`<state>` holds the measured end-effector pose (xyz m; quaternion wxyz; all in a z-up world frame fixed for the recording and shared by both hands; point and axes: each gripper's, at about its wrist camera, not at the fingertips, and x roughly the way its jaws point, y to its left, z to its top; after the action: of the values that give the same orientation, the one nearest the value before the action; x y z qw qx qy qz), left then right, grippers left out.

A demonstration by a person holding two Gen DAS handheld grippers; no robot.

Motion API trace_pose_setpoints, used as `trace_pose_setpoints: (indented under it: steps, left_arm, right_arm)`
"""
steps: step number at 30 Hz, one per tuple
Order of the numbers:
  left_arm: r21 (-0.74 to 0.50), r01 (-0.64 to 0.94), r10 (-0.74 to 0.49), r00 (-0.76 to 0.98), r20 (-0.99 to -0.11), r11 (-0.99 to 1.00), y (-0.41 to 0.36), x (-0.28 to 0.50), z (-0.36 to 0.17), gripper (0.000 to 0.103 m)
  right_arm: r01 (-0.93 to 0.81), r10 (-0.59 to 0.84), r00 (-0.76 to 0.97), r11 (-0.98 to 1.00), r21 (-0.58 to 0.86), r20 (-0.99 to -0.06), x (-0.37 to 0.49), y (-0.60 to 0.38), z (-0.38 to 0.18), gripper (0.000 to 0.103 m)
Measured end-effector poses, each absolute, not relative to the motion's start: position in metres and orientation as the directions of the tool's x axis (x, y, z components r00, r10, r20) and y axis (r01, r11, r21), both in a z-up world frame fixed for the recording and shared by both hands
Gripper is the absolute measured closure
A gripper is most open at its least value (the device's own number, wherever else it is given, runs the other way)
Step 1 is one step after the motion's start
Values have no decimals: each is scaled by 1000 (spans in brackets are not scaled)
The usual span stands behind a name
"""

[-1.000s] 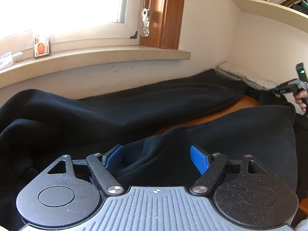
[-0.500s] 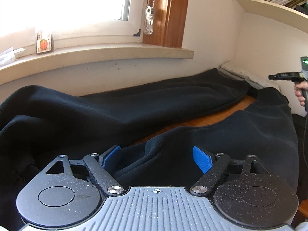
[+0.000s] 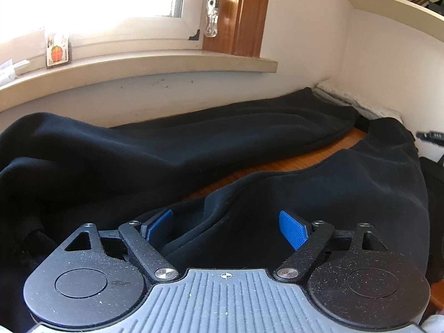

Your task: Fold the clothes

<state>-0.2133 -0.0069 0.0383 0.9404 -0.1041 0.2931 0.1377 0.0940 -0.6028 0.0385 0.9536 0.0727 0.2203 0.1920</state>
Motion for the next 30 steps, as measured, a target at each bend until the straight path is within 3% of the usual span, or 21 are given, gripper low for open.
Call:
trace_pose_setpoints:
  steps: [12, 13, 14, 19, 21, 23, 24, 26, 30]
  left_arm:
    - [-110, -326, 203, 784, -587, 939, -7, -211, 37, 17]
    - [-111, -325, 202, 784, -587, 939, -7, -211, 37, 17]
    - [-112, -325, 201, 784, -587, 939, -6, -211, 37, 17]
    - [-117, -309, 188, 794, -578, 944, -6, -212, 37, 17]
    - [-116, -278, 162, 798, -581, 953, -8, -213, 36, 17]
    - [-97, -255, 150, 791, -593, 962, -12, -211, 35, 17]
    - [-87, -244, 145, 786, -600, 966, -14, -211, 35, 17]
    - [-72, -239, 148, 780, -607, 968, -16, -210, 34, 17]
    - [-74, -241, 147, 777, -612, 968, -18, -211, 32, 17]
  right_arm:
    - [-415, 586, 715, 794, 444, -381, 98, -601, 7, 62]
    - [-418, 592, 712, 789, 450, -377, 97, -601, 8, 66]
    - [-419, 597, 711, 785, 457, -373, 96, -603, 9, 87]
    - [-462, 603, 745, 775, 431, -285, 79, -628, 42, 93]
    - [-402, 559, 738, 814, 419, -378, 77, -633, 50, 87]
    - [-352, 492, 734, 865, 358, -467, 76, -631, 55, 63]
    - [-350, 450, 754, 892, 286, -478, 74, -626, 56, 58]
    - [-347, 405, 775, 914, 209, -485, 75, -612, 57, 57]
    - [-479, 511, 745, 857, 190, -429, 80, -567, 60, 58]
